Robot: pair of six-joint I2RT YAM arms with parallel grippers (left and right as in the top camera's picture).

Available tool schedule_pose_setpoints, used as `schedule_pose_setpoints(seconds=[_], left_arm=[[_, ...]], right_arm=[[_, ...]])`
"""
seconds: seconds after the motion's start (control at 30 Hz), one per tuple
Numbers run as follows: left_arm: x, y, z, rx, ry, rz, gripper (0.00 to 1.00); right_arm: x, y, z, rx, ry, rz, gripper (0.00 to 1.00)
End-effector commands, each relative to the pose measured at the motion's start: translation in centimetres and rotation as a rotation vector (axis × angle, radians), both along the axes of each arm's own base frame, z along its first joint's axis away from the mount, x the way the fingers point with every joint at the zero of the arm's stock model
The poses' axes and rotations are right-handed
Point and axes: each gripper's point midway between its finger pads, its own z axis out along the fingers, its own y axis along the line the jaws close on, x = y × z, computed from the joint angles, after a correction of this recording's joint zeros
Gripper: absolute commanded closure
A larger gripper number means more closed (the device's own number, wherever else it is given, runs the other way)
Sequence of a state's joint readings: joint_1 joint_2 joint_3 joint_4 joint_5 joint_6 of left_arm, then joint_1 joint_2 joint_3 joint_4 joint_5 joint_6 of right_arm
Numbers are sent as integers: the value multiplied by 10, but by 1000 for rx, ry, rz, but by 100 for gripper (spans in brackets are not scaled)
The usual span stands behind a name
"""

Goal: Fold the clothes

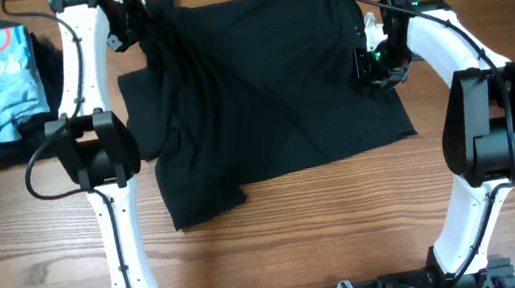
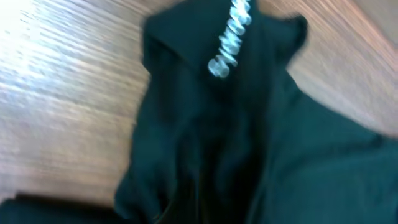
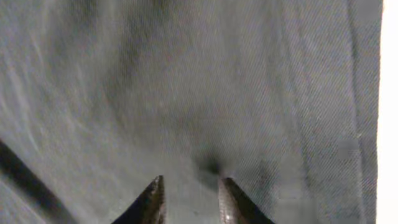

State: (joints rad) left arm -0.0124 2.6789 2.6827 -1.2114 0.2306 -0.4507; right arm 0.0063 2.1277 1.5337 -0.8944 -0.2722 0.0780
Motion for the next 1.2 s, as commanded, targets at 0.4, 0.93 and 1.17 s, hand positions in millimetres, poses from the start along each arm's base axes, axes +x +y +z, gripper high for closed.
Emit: schedule_pose_setpoints(seconds=[0.4,0.93,1.17], left_arm=[[-39,-45,27,172,46,-181,96],[-64,-116,25,188,68,-318,94],[-84,-141,22,197,110,-378,92]], right_arm=[[-43,1,-23,-2,121,-38,94],[-56,-68,-25,-61,200,-257,96],[-67,-124,-25,-48,217,-412,96]])
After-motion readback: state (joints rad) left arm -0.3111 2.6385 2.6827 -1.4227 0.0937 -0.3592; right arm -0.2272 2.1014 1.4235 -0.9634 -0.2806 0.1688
